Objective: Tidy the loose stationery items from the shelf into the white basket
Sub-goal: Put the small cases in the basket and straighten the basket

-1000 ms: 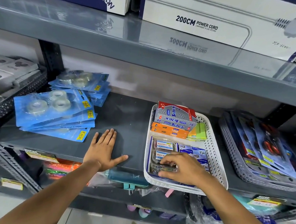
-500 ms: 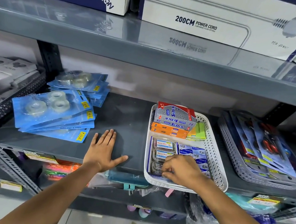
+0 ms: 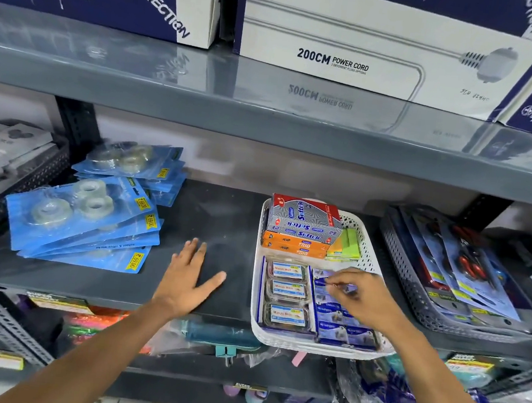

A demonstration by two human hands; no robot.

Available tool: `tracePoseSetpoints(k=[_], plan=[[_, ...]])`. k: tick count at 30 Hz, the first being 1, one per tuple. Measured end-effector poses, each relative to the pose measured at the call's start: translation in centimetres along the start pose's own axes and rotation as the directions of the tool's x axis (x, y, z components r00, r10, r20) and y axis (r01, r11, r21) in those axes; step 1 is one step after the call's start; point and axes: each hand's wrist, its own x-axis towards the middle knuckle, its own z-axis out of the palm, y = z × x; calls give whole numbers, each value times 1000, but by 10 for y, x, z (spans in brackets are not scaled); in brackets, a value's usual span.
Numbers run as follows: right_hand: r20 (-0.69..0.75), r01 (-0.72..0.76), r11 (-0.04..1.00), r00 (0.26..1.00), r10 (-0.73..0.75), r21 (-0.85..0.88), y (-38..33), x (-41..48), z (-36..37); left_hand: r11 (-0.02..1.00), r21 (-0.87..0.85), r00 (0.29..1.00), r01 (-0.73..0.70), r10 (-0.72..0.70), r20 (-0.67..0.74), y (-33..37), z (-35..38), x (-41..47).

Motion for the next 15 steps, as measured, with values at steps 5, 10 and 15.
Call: tracePoseSetpoints(k=[5, 10, 15], plan=[[154, -143, 962, 971, 181, -234, 21, -13, -1, 943, 143, 944, -301, 315, -92, 89, -6, -4], [302, -90, 922, 929, 214, -378, 15, -14, 21, 899, 254, 931, -356, 318, 180, 160, 35, 1], [330, -41, 887, 920, 213, -459, 24, -12, 39, 863, 407, 903, -301, 120, 414, 161, 56, 11]])
